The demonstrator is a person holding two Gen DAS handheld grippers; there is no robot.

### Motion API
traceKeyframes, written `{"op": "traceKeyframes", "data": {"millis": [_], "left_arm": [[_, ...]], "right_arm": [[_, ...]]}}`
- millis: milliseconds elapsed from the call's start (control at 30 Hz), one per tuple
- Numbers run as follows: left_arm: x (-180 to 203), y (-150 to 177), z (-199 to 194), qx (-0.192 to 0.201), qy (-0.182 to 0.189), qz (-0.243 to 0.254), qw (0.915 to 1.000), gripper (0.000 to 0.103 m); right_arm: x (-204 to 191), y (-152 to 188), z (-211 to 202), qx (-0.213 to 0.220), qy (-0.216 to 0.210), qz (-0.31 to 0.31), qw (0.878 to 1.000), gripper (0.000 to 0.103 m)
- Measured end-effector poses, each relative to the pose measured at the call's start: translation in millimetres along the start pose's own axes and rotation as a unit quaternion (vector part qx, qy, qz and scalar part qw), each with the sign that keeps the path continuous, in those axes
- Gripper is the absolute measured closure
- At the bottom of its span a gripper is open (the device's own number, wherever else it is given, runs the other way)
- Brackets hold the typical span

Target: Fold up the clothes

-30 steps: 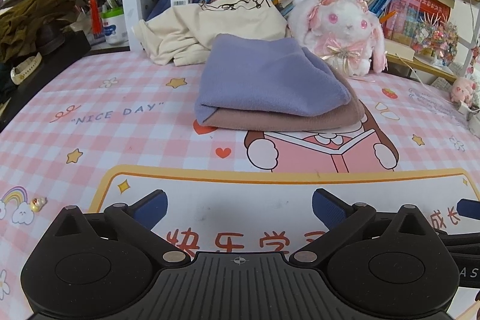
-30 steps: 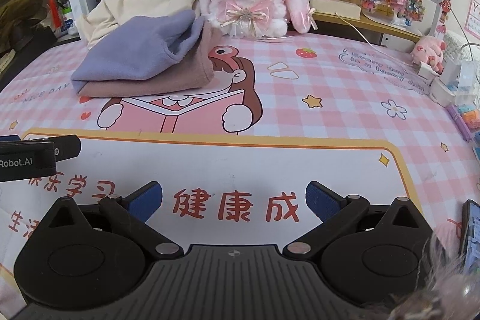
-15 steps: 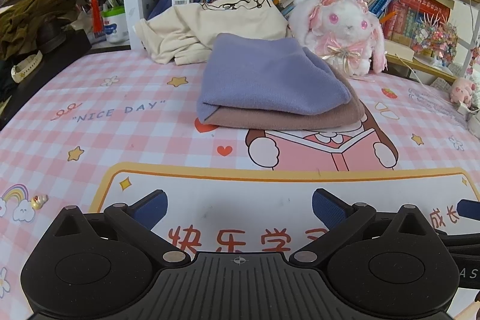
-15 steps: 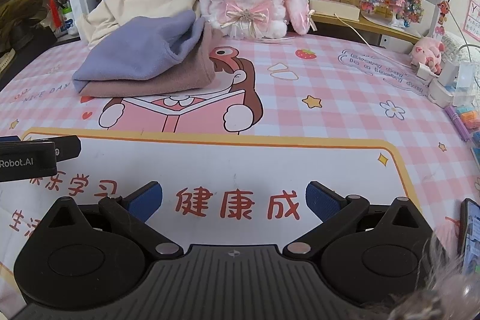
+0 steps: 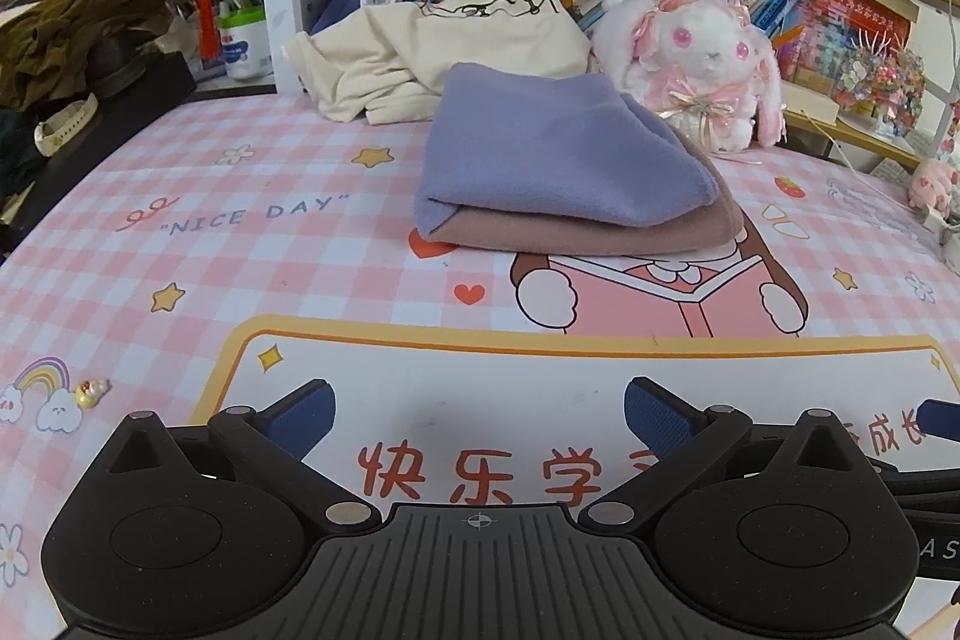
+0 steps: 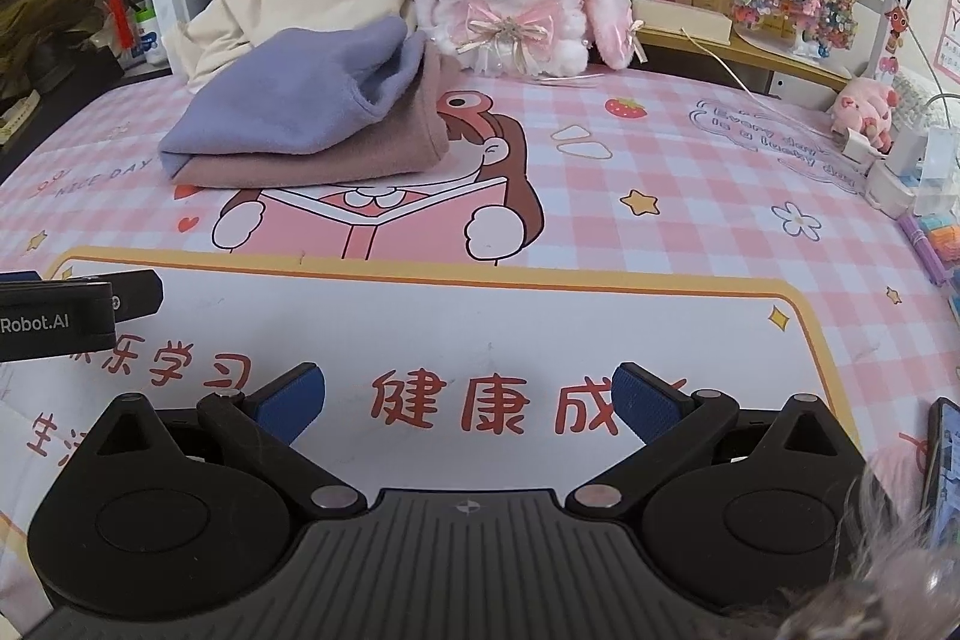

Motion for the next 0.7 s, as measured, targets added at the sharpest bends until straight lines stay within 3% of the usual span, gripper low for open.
{"op": "traceKeyframes", "data": {"millis": [700], "left_arm": [[2.0, -0.4, 1.4, -0.003, 0.001, 0.005, 1.0000, 0.000]], "right_arm": [[3.0, 0.1, 2.8, -0.002, -0.001, 0.003, 1.000, 0.000]]}}
Point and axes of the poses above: each gripper's, at about its wrist camera, not at the fingertips, and z roughly the way its jaws point, x to its right, y to its underside, the point moved 3 cm from there along z, roughly the way its jaws point, and after that the axes turned 10 degrees about -z, right-handed, at the moved point
